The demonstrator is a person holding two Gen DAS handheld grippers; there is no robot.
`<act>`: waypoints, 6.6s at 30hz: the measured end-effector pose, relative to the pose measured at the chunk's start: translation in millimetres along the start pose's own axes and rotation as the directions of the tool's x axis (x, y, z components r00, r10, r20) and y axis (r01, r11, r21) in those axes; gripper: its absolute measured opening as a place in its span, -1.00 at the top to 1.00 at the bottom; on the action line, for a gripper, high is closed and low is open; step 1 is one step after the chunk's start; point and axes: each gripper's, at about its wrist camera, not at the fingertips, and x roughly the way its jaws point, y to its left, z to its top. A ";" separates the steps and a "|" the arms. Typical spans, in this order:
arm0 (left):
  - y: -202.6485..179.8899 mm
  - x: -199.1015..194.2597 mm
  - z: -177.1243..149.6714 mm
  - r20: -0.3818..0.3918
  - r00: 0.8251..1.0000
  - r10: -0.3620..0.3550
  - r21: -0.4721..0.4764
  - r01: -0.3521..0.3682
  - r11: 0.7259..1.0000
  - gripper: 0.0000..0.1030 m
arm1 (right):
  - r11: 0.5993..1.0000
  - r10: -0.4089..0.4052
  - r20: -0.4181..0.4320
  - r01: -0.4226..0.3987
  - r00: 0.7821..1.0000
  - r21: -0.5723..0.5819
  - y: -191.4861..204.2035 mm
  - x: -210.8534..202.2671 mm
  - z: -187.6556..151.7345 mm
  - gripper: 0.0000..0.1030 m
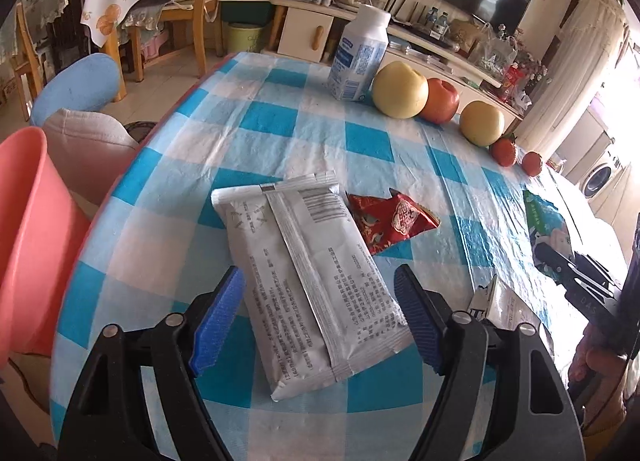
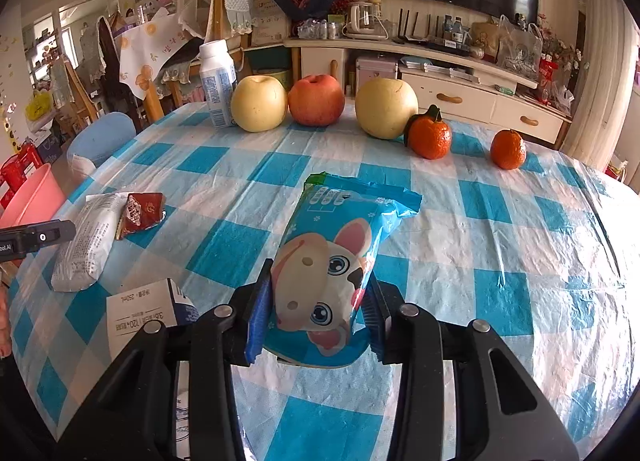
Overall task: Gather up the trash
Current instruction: 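Carry the silver sachet and blue cartoon bag over the pink bucket, then open both tools to drop the sachet and cartoon bag into the bucket, then move both open tools back over the red snack bag and milk carton, then close the left tool on the red snack bag while the right tool approaches the milk carton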
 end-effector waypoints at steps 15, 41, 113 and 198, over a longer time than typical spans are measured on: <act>-9.4 32.3 -0.4 -0.027 0.996 0.083 0.033 -0.082 0.996 -0.58 | 0.999 0.039 0.043 -0.037 0.998 -0.040 21.9 -20.5 3.9 0.18; 59.6 -66.7 25.4 0.218 0.971 0.101 -0.119 -0.077 0.990 -0.42 | 0.973 0.218 0.070 -0.212 0.973 -0.087 123.8 -50.4 25.5 0.18; 178.9 -102.9 32.6 0.154 0.881 0.448 -0.261 -0.401 0.878 -0.84 | 0.930 0.237 0.008 -0.224 0.972 -0.292 299.9 -13.1 21.9 -0.71; -68.0 54.7 18.6 -0.005 1.000 -0.013 -0.024 0.013 1.000 -0.84 | 0.960 0.270 -0.112 -0.276 0.956 -0.040 61.0 -44.9 -48.1 -0.72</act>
